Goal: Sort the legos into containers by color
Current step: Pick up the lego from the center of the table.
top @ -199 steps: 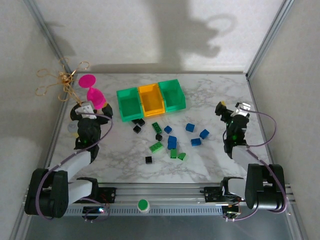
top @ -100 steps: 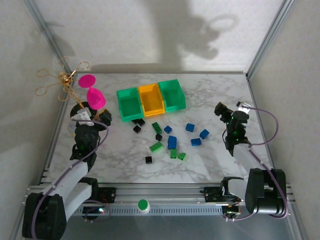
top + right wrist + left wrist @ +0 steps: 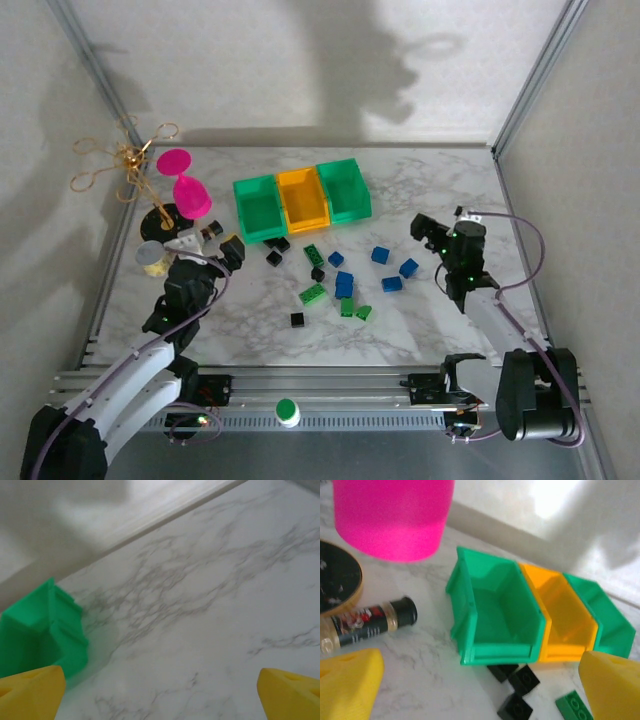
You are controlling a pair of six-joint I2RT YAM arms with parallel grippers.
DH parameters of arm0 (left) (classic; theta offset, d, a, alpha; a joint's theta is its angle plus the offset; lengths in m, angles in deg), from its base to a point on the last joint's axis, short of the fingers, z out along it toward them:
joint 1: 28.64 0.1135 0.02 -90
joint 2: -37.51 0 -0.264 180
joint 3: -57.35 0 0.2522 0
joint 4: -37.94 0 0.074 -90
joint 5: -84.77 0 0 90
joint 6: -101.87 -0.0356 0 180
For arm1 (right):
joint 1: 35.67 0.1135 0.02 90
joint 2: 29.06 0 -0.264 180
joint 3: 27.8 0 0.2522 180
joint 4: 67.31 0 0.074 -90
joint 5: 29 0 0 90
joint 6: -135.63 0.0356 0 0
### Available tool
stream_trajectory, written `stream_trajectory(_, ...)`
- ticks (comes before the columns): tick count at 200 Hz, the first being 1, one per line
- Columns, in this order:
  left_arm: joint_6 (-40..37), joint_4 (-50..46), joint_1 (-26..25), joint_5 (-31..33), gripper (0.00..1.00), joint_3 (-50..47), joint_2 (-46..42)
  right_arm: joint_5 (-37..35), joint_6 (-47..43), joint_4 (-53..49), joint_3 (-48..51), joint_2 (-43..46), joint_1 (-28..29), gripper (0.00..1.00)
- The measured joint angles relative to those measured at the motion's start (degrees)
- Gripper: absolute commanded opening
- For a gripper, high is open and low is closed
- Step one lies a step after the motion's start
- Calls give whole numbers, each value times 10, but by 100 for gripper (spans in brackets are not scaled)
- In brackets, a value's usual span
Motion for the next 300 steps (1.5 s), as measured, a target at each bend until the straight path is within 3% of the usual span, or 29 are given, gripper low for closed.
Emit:
stream_trajectory(49,44,-97,-90,-3,99,43,45,12,21,-82,-33,-18,115,99)
stream_trajectory(85,63,-139,-150,-3,97,117,162,13,51,-120,-44,-41,198,99)
stream_trajectory(126,64,-199,-165,-4,87,201,307,12,84,-130,-62,-68,261,99)
stream_trajectory(186,40,-264,-162,-10,86,311,459,13,111,-132,-73,-93,272,99)
stream_trajectory(230,21,-290,-142,-12,84,362,524,12,111,-134,-94,-96,272,99)
stream_trajectory(300,-30,-313,-123,-21,70,430,606,6,111,-144,-102,-96,272,99)
